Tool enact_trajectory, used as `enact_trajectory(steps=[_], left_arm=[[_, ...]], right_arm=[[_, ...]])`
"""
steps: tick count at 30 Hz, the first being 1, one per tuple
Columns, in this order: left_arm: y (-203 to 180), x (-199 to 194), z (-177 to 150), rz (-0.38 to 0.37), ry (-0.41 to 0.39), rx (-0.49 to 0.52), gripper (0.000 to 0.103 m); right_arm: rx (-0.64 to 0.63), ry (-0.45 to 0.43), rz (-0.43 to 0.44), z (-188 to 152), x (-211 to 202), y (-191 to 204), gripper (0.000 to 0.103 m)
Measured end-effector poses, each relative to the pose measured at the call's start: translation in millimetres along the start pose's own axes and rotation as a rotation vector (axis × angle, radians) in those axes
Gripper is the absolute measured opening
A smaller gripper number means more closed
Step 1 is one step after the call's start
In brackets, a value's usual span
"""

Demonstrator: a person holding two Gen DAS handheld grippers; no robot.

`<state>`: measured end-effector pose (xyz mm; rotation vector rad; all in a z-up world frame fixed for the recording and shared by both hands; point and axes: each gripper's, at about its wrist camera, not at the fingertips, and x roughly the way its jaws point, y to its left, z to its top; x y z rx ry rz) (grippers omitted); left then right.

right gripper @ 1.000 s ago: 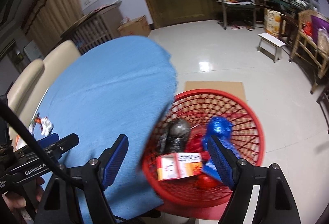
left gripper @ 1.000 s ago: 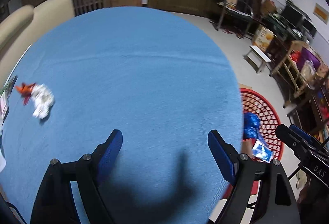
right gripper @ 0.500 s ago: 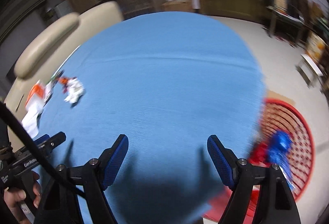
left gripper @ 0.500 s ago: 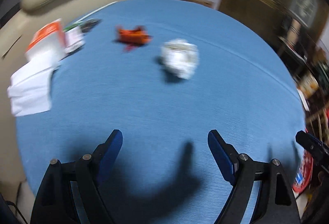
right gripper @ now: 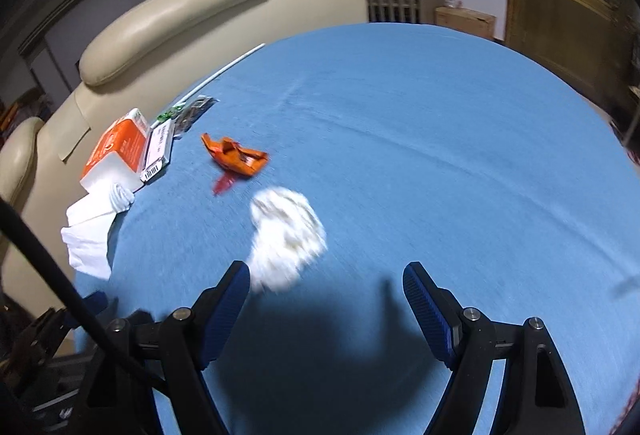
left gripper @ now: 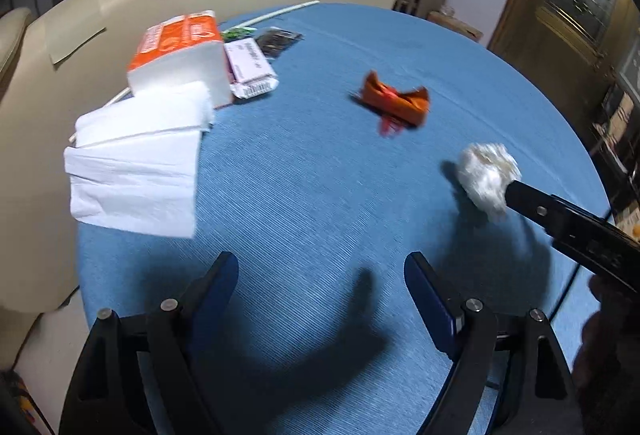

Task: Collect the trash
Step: 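Grasp the crumpled white tissue with the right tool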

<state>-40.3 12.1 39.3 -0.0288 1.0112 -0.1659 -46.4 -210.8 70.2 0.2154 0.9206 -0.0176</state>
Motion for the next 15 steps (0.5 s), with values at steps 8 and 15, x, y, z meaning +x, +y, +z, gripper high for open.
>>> enact_trajectory(steps=[8,15], left_arm=[[-2,2,36,-0.007,-0.033,-0.029,0.085],[-42,35,85,-0.059,-0.033,-0.050,0.085]], right_arm=[[-0.032,0.038,0.032,18,39,20,0.041],[0.038,0.013,0.044,0,9,-13,0.032]])
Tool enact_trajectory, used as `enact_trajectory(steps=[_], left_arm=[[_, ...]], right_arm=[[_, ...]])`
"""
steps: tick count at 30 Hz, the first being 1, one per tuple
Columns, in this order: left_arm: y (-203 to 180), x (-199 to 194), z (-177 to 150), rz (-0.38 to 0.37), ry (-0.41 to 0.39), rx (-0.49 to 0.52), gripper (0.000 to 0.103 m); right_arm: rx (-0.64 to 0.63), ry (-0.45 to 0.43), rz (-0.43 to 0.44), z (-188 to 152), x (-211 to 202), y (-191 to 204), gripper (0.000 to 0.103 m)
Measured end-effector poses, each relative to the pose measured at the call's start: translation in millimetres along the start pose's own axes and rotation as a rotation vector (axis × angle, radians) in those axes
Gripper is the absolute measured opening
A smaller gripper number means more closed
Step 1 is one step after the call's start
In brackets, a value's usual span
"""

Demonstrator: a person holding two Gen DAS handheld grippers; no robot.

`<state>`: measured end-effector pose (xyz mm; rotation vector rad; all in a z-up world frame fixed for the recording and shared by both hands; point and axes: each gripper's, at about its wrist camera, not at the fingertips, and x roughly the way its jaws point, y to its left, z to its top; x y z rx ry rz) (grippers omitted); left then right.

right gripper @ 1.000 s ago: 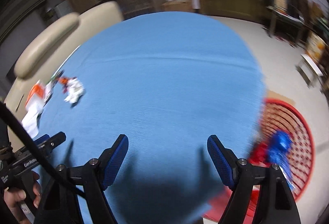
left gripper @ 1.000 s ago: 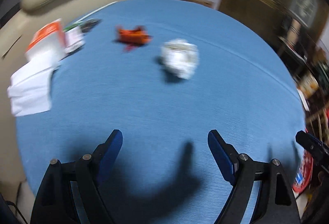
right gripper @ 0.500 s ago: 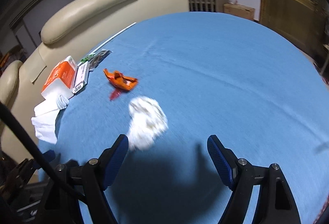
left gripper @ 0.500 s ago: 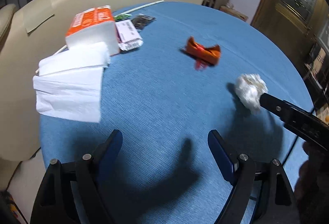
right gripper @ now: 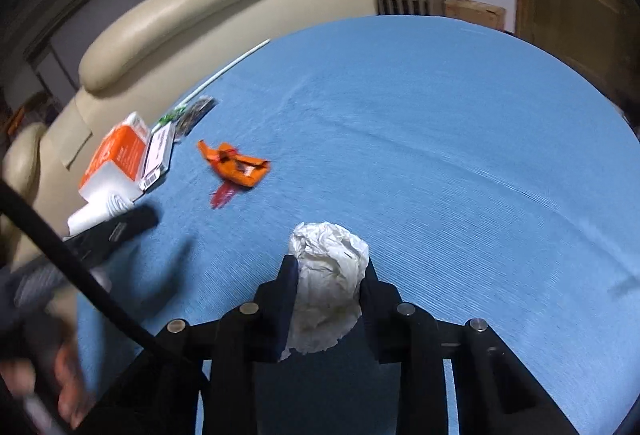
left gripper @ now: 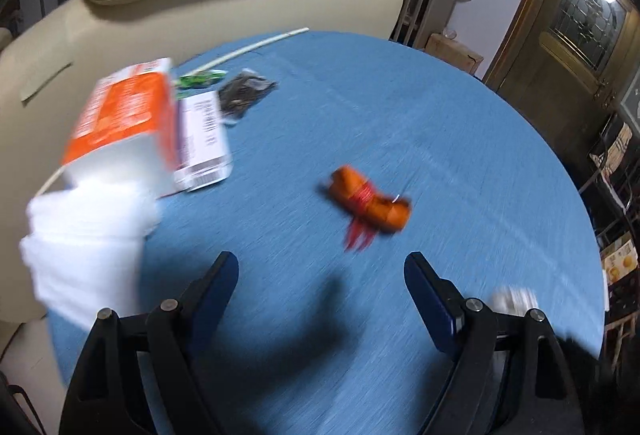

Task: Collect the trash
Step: 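Grasp the crumpled white tissue with the right tool, then grasp the orange ribbon-tied packet with the left tool while the right holds the tissue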

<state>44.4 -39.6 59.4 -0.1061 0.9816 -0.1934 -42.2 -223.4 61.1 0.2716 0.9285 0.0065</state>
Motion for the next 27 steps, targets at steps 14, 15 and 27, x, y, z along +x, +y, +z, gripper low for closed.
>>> enact_trajectory(steps=[14,15,27], left_arm=[[-33,68,27,0.061,0.064,0.095,0.066],[-31,64,24,0.024,0.065,0.092,0.066],[-19,-18,-35,0.003,-0.014,0.142,0.065]], right_arm=[[0.064,-0.051,0.014,-27,-54,-33,0.032],[0.061,-0.052,0.016,-29,-56,-32,0.032],[0.066,-0.053,0.008,-63,-79,-12,0.032]])
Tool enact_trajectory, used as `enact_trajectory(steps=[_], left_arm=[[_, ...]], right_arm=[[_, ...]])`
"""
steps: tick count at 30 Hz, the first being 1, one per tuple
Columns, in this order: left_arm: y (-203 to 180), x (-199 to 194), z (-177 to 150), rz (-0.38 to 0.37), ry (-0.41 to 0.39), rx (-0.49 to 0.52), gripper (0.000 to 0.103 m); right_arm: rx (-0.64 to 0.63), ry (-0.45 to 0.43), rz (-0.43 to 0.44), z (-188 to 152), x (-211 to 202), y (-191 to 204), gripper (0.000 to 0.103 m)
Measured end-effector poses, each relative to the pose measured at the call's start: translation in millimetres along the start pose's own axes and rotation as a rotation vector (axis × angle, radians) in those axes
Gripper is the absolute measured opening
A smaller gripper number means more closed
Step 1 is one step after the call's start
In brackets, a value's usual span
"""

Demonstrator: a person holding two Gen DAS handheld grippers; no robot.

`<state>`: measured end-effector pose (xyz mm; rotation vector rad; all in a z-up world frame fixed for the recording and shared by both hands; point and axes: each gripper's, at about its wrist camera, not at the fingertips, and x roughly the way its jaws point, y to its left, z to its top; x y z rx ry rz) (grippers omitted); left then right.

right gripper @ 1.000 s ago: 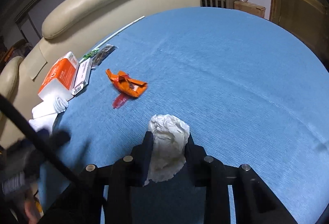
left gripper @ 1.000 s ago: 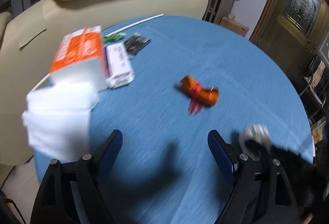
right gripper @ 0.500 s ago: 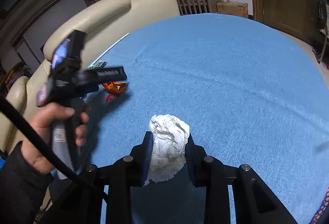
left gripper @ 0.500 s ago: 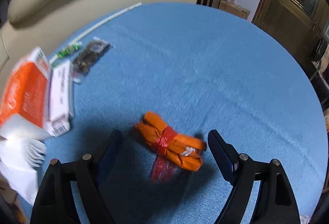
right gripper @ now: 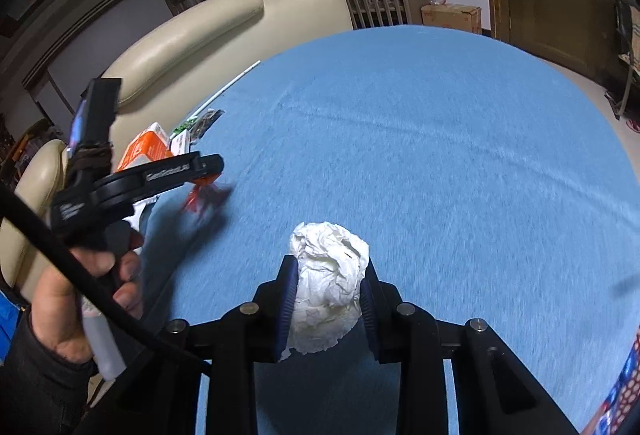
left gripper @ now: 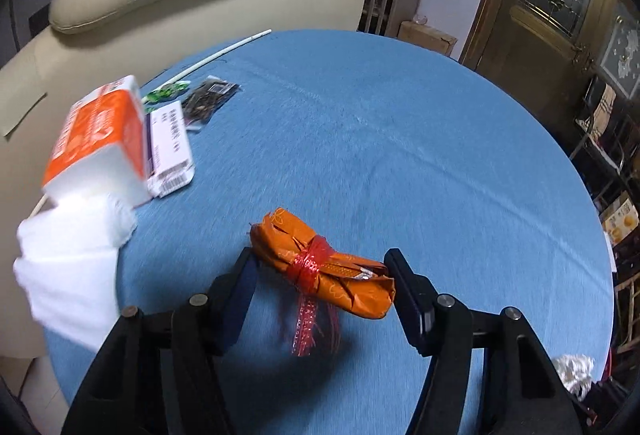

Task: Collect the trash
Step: 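Grasp the orange ribbon-tied packet with the left tool while the right holds the tissue, then carry the tissue and orange packet over the red basket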

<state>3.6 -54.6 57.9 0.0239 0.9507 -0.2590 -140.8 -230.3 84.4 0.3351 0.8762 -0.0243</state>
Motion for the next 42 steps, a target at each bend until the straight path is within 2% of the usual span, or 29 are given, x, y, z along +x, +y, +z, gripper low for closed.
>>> enact_trajectory(steps=[3,11,25,35,42], left_arm=[[-2,-8,-14,0.030,0.005,0.011,0.065],[-22,-18,-37,0.040,0.028,0.053,0.066],[-49,-47,-46,0.038,-0.012,0.110,0.065],[-90,-57,-67,-0.023,-0.001,0.199,0.065],[-140,-67,-81,-0.095,-0.001,0.298,0.066]], right_arm=[[0.011,0.009,-0.010,-11,-8,-4,0.032],[0.050,0.001,-0.053,-36,-34,-16,0.032],[0.090,-0.047,-0.043,-43,-54,-27,0.032],[0.160,-0.085,-0.065,-49,-67,-52,0.032],[0.274,-0.131,-0.128,-65,-94,-102,0.032]])
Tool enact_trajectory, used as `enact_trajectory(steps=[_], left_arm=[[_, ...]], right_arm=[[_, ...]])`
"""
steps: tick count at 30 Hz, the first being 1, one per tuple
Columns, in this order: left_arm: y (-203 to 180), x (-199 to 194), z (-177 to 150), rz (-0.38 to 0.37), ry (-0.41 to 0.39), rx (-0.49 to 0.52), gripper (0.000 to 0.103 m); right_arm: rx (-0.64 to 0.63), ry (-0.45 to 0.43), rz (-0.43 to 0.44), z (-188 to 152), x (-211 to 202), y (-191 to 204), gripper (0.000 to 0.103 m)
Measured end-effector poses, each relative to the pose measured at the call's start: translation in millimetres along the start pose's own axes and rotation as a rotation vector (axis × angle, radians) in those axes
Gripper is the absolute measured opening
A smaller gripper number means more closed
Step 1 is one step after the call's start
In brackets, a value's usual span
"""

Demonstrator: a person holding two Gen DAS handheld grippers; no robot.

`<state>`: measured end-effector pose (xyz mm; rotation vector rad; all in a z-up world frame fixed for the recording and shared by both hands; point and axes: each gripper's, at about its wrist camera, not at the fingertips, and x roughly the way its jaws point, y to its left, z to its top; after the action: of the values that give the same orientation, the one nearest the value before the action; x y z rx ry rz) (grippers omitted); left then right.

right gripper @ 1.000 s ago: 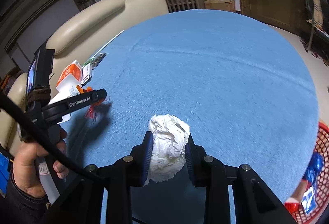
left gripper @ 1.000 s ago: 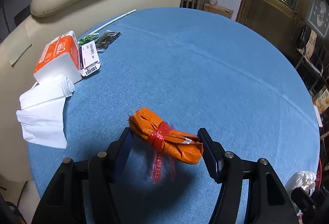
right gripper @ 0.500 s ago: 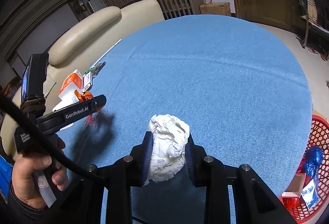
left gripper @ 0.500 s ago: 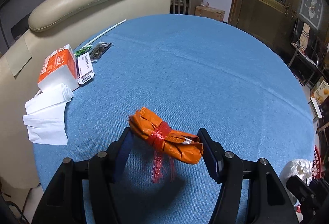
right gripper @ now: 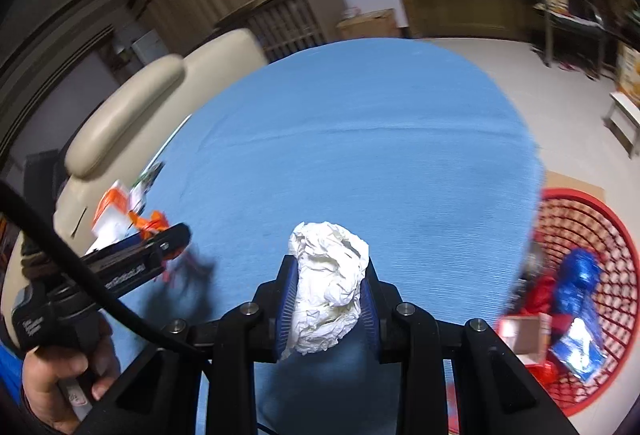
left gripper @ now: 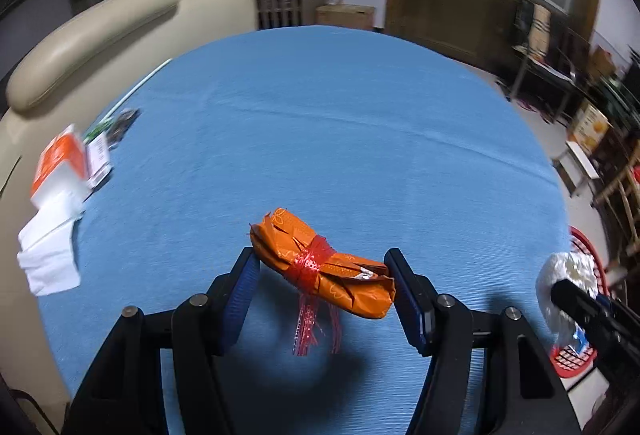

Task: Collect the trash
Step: 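Carry the tissue and orange packet over the red basket, then open the right tool to drop the tissue while the left drops the packet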

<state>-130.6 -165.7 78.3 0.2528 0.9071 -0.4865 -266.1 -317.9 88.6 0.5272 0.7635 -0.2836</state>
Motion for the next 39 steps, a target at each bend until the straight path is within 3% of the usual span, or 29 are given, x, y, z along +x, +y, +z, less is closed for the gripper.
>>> enact_trajectory(steps=[8,15,25,30,31,33,39], left_arm=[[-69,-6,2,-0.085,0.001,0.119,0.065],[-104,-5,3,-0.117,0.011,0.187,0.065],[-121,-10,3,-0.121,0.007,0.233,0.065],[-118,-9,3,-0.129,0.007,0.245,0.065],[-119,-9,3,-0.130,0.008,0.247,0.065],[-122,-6,2,-0.135,0.009,0.252,0.066],[-137,-7,-1,-0.165,0.016,0.282,0.066]], right_arm=[[0.159,-0.058,-0.127,-3,-35,-91,0.032],[0.244,-0.077,-0.245,-13,-65,-160,0.032],[0.273,-0.077,-0.297,-17,-74,-192,0.032],[0.271,-0.027,-0.295,-17,-60,-198,0.035],[0.268,-0.006,-0.295,-17,-55,-199,0.038],[0.264,0.027,-0.294,-16,-48,-201,0.078],[0.303,-0.069,-0.309,-11,-72,-206,0.080]])
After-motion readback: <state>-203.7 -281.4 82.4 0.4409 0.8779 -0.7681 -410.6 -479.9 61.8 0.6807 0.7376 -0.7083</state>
